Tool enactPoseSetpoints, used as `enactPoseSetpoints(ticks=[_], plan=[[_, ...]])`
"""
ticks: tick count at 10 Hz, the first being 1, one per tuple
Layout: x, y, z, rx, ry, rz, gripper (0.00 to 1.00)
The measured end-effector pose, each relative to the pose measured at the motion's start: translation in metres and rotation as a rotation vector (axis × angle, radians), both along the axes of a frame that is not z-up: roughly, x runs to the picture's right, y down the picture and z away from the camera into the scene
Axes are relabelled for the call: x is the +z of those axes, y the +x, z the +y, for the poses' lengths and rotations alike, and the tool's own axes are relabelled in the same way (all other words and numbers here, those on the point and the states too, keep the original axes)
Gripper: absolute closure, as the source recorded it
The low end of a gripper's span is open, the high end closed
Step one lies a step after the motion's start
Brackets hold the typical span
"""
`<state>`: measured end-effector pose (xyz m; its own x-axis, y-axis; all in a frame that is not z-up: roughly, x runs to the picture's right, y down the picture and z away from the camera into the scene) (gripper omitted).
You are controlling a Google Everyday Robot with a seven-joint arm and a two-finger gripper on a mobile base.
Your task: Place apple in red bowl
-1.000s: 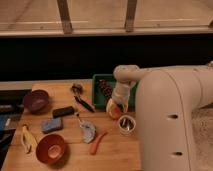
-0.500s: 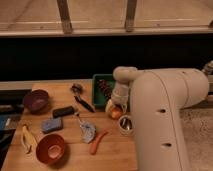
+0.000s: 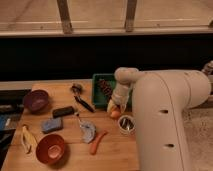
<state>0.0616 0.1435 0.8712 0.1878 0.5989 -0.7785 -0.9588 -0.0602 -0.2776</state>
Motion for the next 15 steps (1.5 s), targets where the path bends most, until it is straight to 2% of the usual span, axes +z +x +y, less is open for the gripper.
enactPoseSetpoints(ticks=[1,3,4,6,8,9,10,11,12,14,15], plan=[[-0.002,0.0,-0.001,0.0,0.004,-0.006,0.98],[-0.013,0.001,-0.006,0.018,0.022,-0.039,1.0],[-0.022,0.002,-0.014,0.024,0.047,-0.054,1.0],[-0.052,0.003,-0.04,0.032,0.112,-0.09,1.0],[-0.093,0.001,-0.075,0.024,0.198,-0.138,1.0],[-0.105,-0.001,-0.087,0.012,0.23,-0.154,1.0],[-0.116,-0.007,-0.103,-0.001,0.283,-0.17,1.0],[-0.123,-0.016,-0.121,-0.008,0.349,-0.189,1.0],[-0.122,-0.023,-0.136,0.002,0.394,-0.218,1.0],[-0.107,-0.043,-0.167,0.026,0.436,-0.313,1.0],[-0.104,-0.057,-0.173,0.018,0.441,-0.347,1.0]])
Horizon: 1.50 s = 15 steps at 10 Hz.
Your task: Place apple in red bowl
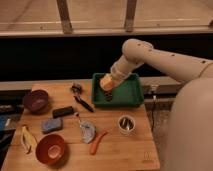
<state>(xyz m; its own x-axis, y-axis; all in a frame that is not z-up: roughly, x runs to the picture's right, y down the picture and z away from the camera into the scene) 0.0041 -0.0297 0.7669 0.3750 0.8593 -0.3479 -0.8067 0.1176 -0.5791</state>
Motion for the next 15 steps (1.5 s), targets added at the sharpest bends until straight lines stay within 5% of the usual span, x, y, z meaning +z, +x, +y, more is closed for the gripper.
enactPoseSetpoints(ticks=[6,8,11,15], plan=[[0.002,-0.006,-0.005,-0.015,-0.003,-0.023,1.0],[-0.003,-0.017,0.001,-0.094,-0.006,-0.062,1.0],[-0.032,-0.057,0.04,-0.202,-0.015,-0.154,1.0],[-0.076,-0.116,0.095,-0.267,-0.046,-0.319,1.0]])
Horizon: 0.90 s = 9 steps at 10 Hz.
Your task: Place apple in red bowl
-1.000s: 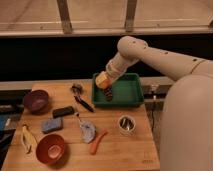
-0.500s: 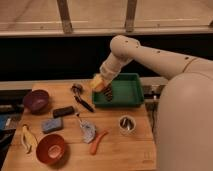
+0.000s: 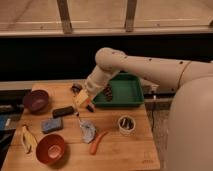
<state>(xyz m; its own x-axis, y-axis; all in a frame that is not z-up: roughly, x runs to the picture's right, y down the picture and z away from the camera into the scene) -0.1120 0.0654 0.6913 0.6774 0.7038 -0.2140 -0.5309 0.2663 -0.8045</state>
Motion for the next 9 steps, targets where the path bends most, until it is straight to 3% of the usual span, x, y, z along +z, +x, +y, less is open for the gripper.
enactPoseSetpoints(ticks=[6,9], plan=[[0.007,-0.009,0.006,-0.024,-0.01,0.006,1.0],[-0.001,-0.046,0.04,-0.073,-0.043,-0.024,1.0]])
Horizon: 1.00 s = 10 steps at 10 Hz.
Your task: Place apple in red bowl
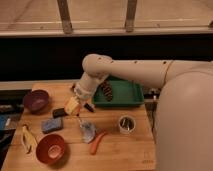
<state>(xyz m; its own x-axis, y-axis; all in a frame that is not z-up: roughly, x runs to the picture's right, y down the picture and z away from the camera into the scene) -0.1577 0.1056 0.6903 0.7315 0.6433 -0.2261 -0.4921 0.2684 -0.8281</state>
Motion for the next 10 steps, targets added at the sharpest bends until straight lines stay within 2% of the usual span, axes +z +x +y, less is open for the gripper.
enactPoseSetpoints(ticks=[5,10], plan=[[-0.02,-0.059,0.078,-0.108,-0.08,-0.096,1.0],[-0.02,-0.058,0.075,-0.102,-0.077,-0.104,1.0]])
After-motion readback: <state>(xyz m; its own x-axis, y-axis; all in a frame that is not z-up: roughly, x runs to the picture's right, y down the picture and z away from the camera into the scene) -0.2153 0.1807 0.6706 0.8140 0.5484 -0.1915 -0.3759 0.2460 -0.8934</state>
